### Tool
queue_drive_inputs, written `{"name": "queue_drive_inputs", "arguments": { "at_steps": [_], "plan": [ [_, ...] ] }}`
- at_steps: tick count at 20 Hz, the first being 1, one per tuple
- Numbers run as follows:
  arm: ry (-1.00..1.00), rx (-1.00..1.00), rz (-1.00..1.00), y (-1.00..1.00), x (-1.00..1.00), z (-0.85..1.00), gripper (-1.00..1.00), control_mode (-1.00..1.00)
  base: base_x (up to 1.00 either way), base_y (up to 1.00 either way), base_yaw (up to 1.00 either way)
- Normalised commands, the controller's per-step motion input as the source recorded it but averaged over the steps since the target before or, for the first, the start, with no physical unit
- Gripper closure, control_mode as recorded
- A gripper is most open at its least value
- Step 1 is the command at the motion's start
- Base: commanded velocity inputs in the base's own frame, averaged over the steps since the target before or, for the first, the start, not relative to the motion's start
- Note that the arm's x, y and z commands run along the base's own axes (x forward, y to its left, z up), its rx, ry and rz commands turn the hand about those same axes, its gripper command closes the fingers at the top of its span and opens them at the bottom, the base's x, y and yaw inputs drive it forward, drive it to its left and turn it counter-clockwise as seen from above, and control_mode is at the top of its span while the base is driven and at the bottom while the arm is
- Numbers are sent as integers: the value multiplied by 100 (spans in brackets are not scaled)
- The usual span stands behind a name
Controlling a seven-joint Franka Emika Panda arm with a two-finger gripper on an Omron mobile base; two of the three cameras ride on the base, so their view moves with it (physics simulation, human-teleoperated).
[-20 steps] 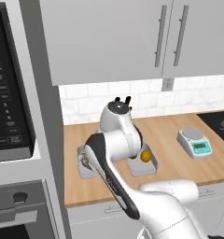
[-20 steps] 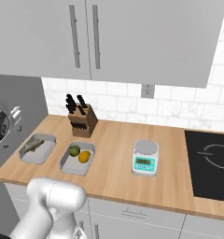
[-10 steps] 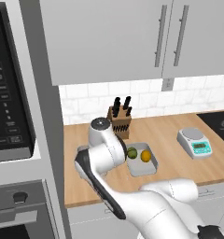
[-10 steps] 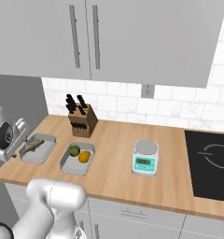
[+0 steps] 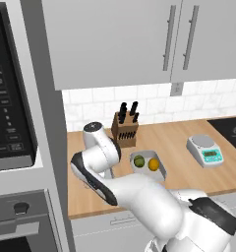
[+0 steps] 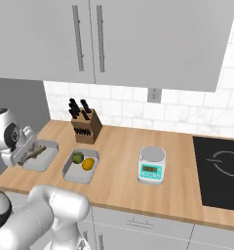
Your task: Take the meat container that has the fish and place it on the second highest rack of the freezer. Then take the vegetable container that has the lemon and lime and place it on the highest rack of the freezer.
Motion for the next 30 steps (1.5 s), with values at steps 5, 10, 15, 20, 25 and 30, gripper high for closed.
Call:
{"name": "queue_drive_inputs", "arguments": {
  "at_steps": [5, 10, 15, 20, 25, 30],
  "plan": [
    [18, 0, 0, 0, 1, -27, -100, -100, 0, 0, 0],
    [5, 0, 1, 0, 0, -37, -100, -100, 0, 0, 0],
    [3, 0, 1, 0, 0, -36, -100, -100, 0, 0, 0],
    [4, 0, 1, 0, 12, -13, -100, -100, 0, 0, 0],
    [8, 0, 0, 0, 5, -25, -100, -100, 0, 0, 0],
    [14, 0, 0, -2, -6, -39, -100, -100, 0, 0, 0]
  ]
}}
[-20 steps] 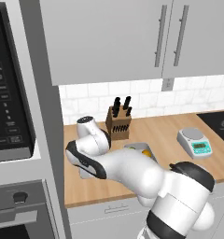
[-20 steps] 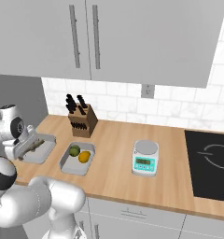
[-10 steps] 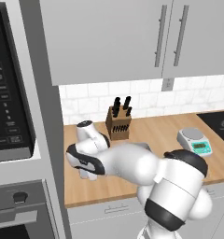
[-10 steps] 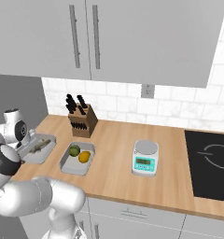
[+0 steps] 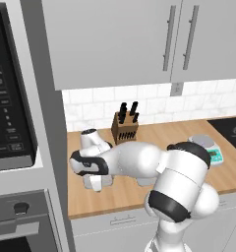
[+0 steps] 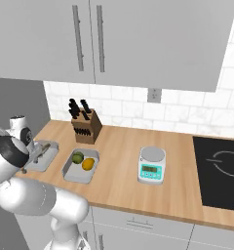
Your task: Take the meat container that has the fish and place it on the second highest rack of the freezer. Then take the vegetable container that has the lemon and lime and place it on the highest rack of the freezer.
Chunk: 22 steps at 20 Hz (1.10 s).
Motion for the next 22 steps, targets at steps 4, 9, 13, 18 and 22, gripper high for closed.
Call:
{"name": "queue_drive_inputs", "arguments": {
  "at_steps": [4, 9, 13, 18, 22],
  "plan": [
    [10, 0, 0, 0, -1, -30, -100, -100, 0, 0, 0],
    [6, 0, 0, 0, -17, -31, 100, -100, 0, 0, 0],
    [4, 0, 0, 0, -28, -24, 100, -100, 0, 0, 0],
    [-6, 0, 0, 0, -56, -8, 100, -100, 0, 0, 0],
    [-13, 0, 0, -2, -76, 14, 100, -100, 0, 0, 0]
  ]
}}
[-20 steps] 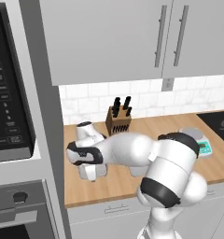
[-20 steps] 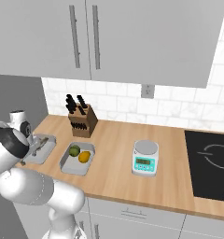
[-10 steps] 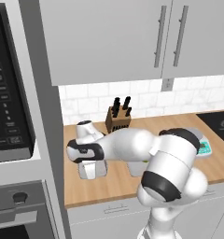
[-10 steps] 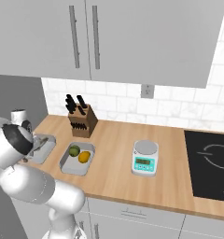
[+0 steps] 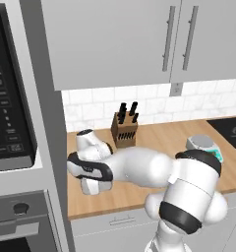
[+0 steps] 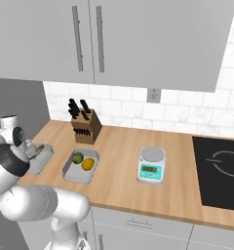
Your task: Take the meat container that has the fish and place it on the second highest rack of the freezer. Then take the vegetable container that has the lemon and lime and place it on the highest rack of the freezer.
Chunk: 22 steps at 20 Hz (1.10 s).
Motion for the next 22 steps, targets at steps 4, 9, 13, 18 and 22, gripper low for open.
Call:
{"name": "queue_drive_inputs", "arguments": {
  "at_steps": [4, 9, 13, 18, 22],
  "plan": [
    [-5, -4, 0, -15, -39, 57, 100, -100, 0, 0, 0],
    [0, -3, 0, -26, -17, 74, 100, -100, 0, 0, 0],
    [4, -3, 0, -25, -7, 97, 100, -100, 0, 0, 0],
    [-5, -2, 4, -38, -26, 87, 100, -100, 0, 0, 0],
    [-14, 0, 8, -47, -24, 83, 100, -100, 0, 0, 0]
  ]
}}
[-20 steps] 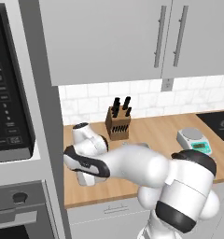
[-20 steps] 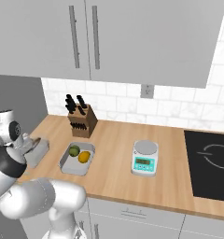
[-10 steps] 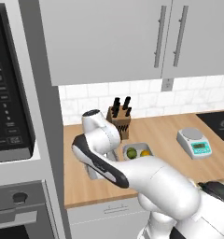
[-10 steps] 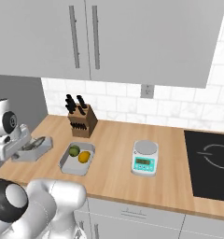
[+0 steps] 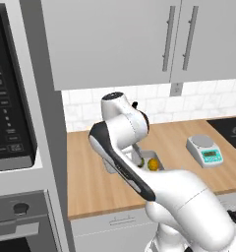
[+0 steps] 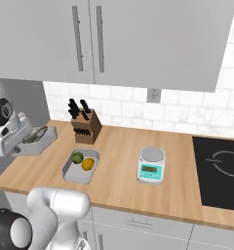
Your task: Take the meat container that has the fish and place it on the second highest rack of the freezer. Then take the vegetable container that has the lemon and lime and place it on the highest rack of the freezer.
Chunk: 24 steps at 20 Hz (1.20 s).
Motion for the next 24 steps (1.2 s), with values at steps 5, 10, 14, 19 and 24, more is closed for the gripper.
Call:
{"name": "queue_drive_inputs", "arguments": {
  "at_steps": [5, 10, 14, 19, 24],
  "plan": [
    [-18, 0, 4, -59, -21, 73, 100, -100, 0, 0, 0],
    [-9, 2, 1, -53, -12, 52, 100, -100, 0, 0, 0],
    [-16, 10, 0, -60, -18, 43, 100, -100, 0, 0, 0],
    [-9, 9, 0, -50, -7, 43, 100, -100, 0, 0, 0],
    [-18, 1, 0, -32, -8, 5, 100, -100, 0, 0, 0]
  ]
}}
